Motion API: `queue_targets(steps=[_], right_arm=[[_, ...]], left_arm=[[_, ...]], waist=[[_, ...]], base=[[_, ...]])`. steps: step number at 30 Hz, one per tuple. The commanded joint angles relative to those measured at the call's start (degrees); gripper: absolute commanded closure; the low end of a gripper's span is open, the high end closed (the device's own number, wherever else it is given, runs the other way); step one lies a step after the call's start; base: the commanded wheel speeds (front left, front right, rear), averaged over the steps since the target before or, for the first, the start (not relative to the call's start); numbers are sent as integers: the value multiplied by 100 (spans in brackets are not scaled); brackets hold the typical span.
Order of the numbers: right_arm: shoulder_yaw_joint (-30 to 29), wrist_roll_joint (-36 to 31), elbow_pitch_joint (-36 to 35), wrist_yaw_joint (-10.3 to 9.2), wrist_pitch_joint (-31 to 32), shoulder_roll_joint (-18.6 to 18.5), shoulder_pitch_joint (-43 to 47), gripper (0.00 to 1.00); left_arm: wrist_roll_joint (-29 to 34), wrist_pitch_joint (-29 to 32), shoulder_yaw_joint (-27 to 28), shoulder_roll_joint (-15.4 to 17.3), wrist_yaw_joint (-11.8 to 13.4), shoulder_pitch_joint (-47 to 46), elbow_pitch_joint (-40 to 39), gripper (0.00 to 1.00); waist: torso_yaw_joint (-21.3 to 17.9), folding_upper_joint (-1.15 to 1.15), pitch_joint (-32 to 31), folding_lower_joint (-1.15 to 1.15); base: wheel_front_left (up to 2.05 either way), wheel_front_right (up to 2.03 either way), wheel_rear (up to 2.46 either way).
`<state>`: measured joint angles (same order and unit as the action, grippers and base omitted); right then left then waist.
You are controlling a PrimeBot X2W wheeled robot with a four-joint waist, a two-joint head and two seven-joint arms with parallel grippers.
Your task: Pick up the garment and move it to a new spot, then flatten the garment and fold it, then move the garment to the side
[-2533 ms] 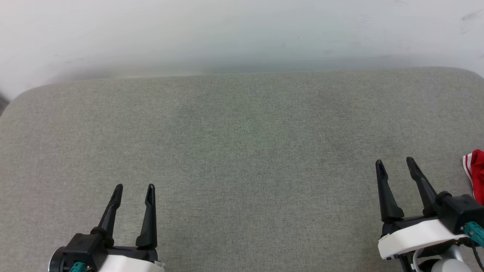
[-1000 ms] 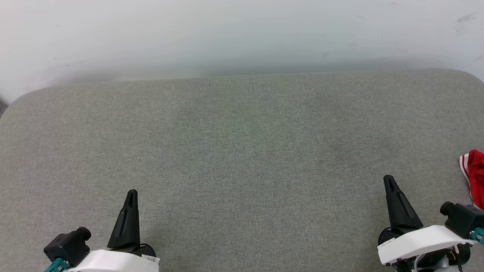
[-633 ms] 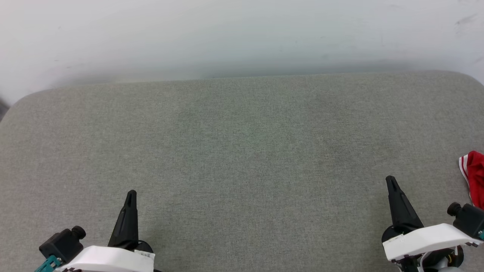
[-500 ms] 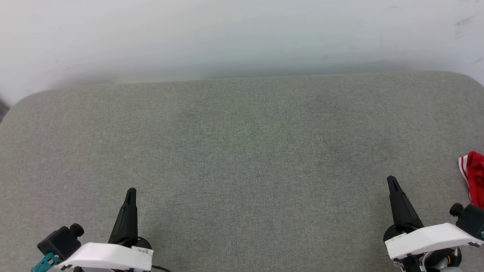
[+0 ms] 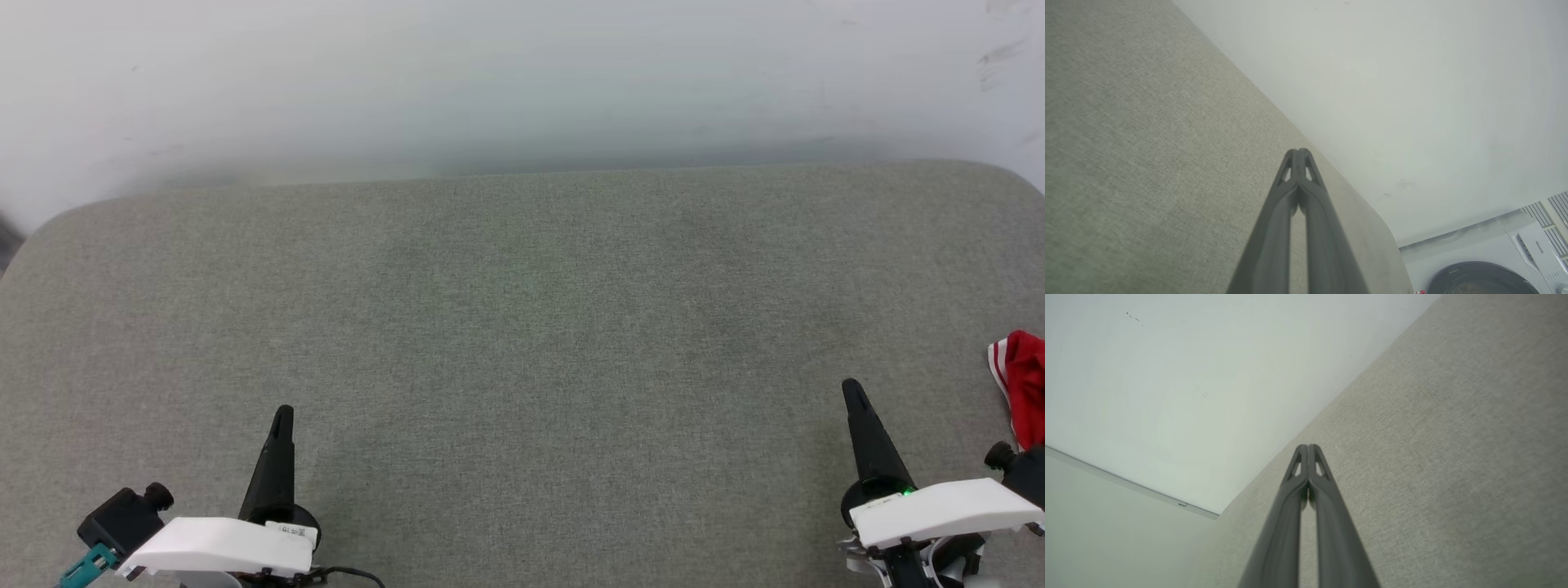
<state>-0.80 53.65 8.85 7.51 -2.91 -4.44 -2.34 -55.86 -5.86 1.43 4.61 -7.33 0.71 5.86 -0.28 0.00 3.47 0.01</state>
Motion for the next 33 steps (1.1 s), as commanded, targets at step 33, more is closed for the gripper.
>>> queue_targets(steps=[33], right_arm=[[-166, 2126, 233, -2, 394, -46, -284, 100]], left_arm=[[-2013, 528, 133, 33, -20, -424, 391, 100]], waist=[[12, 0, -139, 0]], base=[[0, 0, 0]])
